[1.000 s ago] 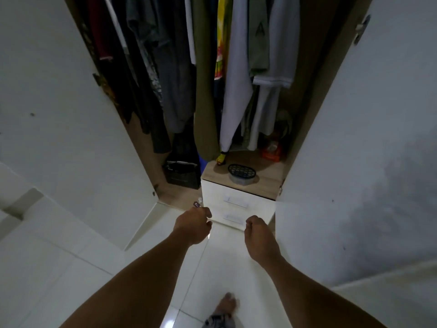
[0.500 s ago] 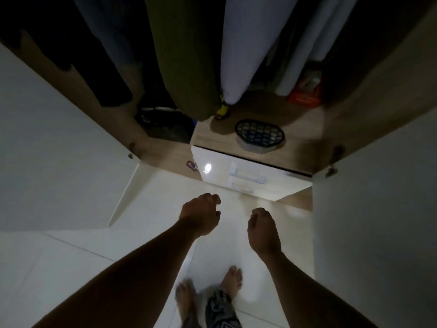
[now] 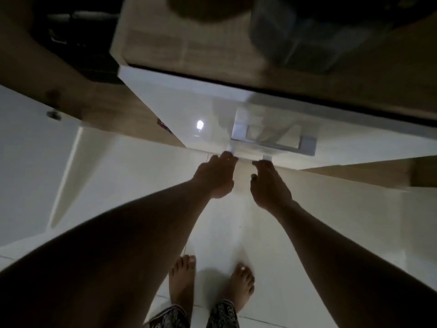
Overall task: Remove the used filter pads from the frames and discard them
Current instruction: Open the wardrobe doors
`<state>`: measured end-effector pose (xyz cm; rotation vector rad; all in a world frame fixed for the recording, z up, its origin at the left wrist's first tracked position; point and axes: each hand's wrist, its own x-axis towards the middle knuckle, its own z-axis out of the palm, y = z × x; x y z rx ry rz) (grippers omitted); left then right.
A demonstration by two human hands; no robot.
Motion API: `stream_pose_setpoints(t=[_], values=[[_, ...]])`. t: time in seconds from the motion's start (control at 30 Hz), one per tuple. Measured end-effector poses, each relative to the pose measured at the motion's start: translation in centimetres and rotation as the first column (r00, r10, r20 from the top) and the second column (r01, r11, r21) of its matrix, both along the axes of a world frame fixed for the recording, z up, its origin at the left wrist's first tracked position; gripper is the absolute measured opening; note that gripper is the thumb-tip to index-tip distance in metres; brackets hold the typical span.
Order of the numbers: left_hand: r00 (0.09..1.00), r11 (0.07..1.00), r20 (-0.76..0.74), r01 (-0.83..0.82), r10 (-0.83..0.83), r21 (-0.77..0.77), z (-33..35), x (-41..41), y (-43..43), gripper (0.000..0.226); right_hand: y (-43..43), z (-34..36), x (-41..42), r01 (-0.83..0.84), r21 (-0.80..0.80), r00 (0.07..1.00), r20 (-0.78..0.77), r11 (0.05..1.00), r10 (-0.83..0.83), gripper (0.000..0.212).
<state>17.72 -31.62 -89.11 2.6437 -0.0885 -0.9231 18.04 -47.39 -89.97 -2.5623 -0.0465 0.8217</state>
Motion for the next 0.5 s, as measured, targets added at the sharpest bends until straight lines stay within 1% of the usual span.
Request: stream_pose_setpoints(t=[0.07, 0.13, 0.23, 0.33, 0.5], values=[[0.998, 0.998, -0.009, 0.057, -0.057, 0.003, -2.2, 1.3, -0.2, 0.074, -0.1, -2.0, 1.2, -0.035, -0.042, 0.999, -0.006, 0.999, 0.035, 0.049], [0.996, 0.996, -0.030, 0.085, -0.085, 0.011, -3.4, 2.0, -0.6, 0.075, -0.2, -3.2, 1.8, -0.062, -0.096, 0.997, -0.048, 0.993, 0.058, 0.055], [0.999, 0.999, -0.017, 0.044, -0.045, -0.020, -4.6, 1.9, -1.1, 0.068, -0.1, -4.1, 1.1, -0.081, -0.172, 0.996, -0.044, 0.982, 0.074, 0.067], [0.999, 0.997, 0.025, -0.017, 0.019, -0.070, -4.9, 0.9, -1.2, 0.059, 0.4, -4.3, -0.5, -0.056, -0.178, 0.998, -0.023, 0.982, 0.052, 0.074], [0.999, 0.997, 0.035, -0.024, 0.027, -0.074, -4.4, -2.0, -1.2, 0.053, 0.2, -3.7, -4.0, -0.093, -0.181, 0.994, -0.067, 0.979, 0.082, 0.080]])
